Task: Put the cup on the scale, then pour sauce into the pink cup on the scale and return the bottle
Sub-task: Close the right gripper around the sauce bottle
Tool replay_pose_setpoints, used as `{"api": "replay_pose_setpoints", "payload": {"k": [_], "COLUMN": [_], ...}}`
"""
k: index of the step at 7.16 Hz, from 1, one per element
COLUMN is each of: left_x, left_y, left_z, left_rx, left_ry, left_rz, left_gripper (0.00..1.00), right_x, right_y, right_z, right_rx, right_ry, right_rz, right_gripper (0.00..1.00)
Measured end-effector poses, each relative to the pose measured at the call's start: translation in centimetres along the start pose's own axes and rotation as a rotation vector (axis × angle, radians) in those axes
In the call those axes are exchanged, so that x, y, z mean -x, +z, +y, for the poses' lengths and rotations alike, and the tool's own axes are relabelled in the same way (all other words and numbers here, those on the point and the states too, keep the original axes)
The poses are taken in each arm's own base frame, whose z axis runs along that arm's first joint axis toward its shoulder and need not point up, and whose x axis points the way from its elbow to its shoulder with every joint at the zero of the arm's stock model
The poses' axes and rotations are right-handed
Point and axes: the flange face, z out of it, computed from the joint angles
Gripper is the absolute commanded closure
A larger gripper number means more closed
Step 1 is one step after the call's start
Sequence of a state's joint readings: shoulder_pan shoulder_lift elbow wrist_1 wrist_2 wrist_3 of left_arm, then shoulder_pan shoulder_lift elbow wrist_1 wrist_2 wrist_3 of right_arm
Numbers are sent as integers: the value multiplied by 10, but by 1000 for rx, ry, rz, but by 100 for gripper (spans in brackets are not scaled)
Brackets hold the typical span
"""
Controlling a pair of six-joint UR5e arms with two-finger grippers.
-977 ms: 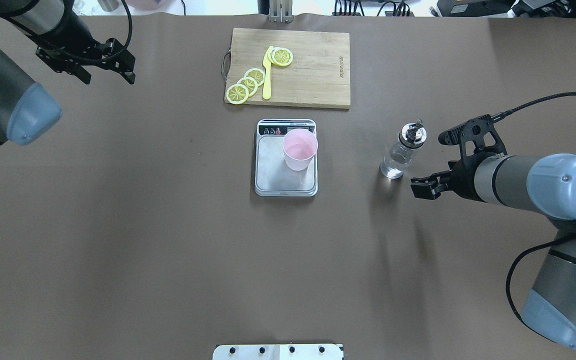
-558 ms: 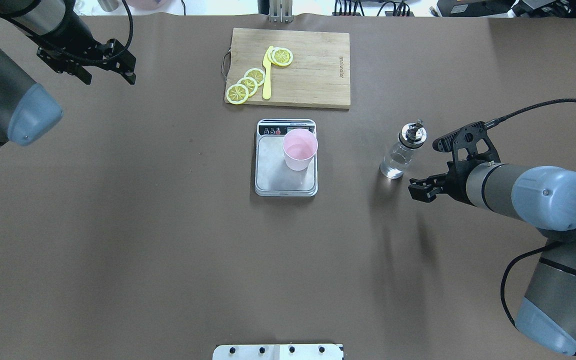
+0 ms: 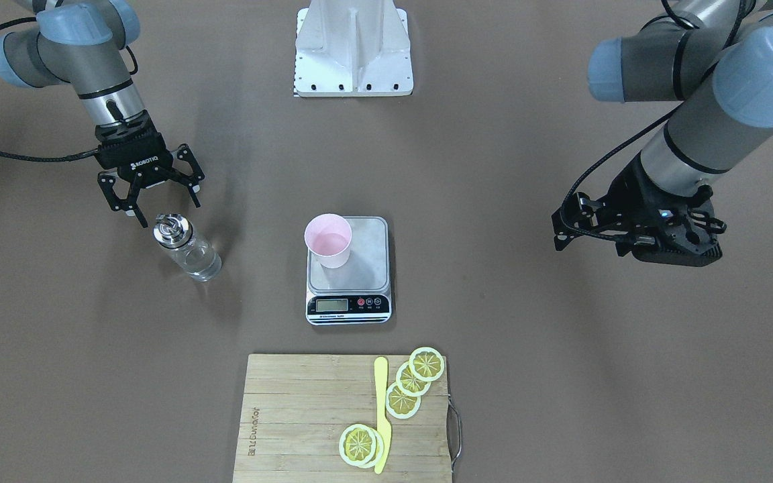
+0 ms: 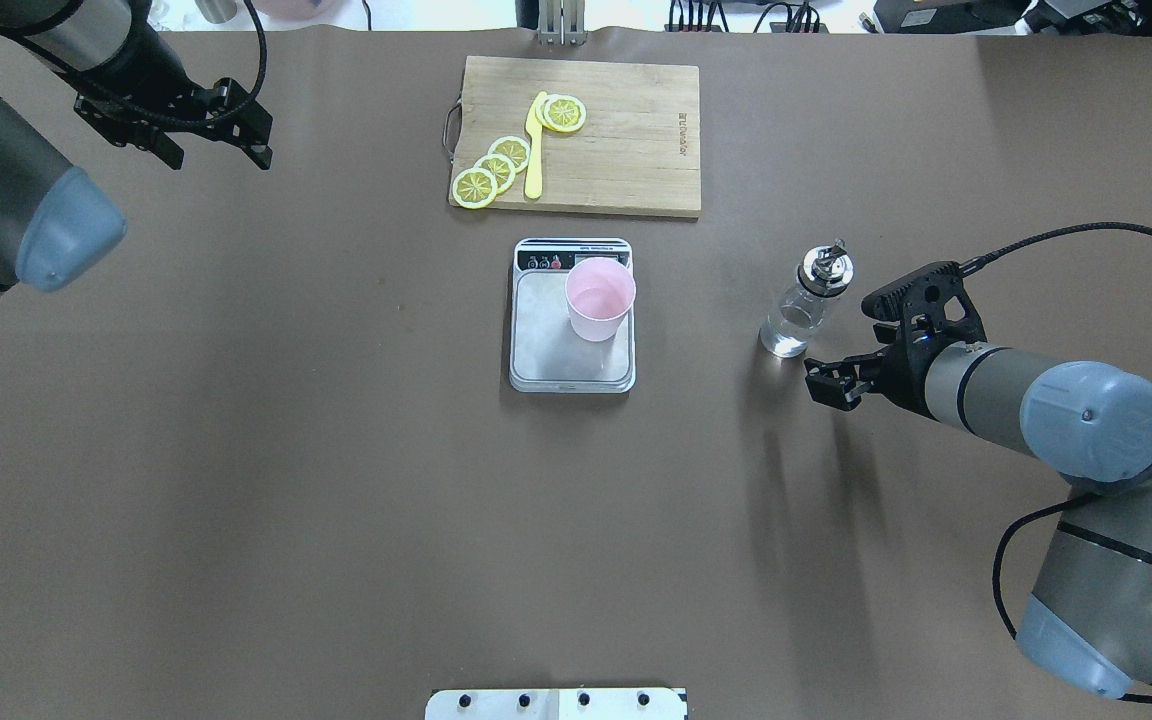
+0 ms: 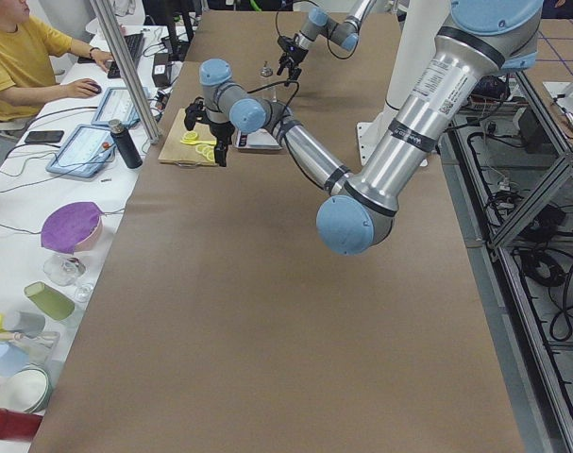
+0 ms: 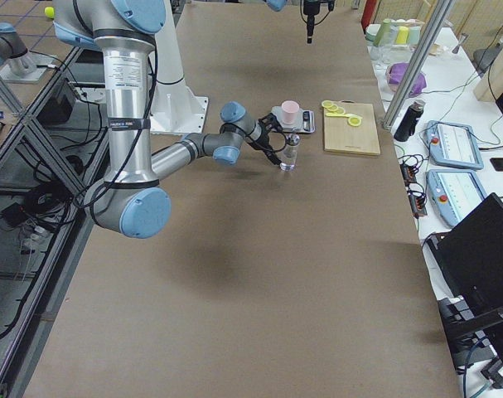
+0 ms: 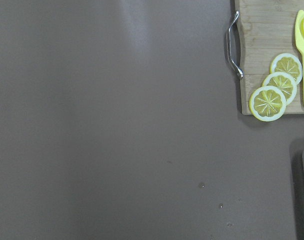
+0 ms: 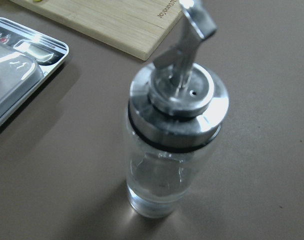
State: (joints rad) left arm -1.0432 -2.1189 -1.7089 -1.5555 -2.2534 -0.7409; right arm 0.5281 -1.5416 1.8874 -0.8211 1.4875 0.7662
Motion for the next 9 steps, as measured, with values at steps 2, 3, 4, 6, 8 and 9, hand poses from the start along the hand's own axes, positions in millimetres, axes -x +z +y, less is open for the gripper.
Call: {"api": "replay_pose_setpoints", "payload": {"k": [2,3,4,6,8,9], "left_x": [0,-1,-1,-1,0,0], "left_y": [0,-1,-1,-1,0,1], "left_z": [0,0,0,0,0,0], "left_rx": [0,-1,-1,-1,1,1], "left_ry": [0,0,0,0,-1,-1], "left_rz": [0,1,1,1,-1,-2], "left_gripper": [0,0,0,0,0,0], "right_x": [1,1,1,5,13,15], "right_y": [2,2,2,5,14,17], "right_z": [-2,-4,-7,-14,-19,-21], "right_rx": [-23,-39,-57,-84,-92,-93], "right_ry": [4,3,2,2,2,-5], "right_rz": [-10,-1,12,26,24,24], "right_gripper": [5,5,5,5,5,5]}}
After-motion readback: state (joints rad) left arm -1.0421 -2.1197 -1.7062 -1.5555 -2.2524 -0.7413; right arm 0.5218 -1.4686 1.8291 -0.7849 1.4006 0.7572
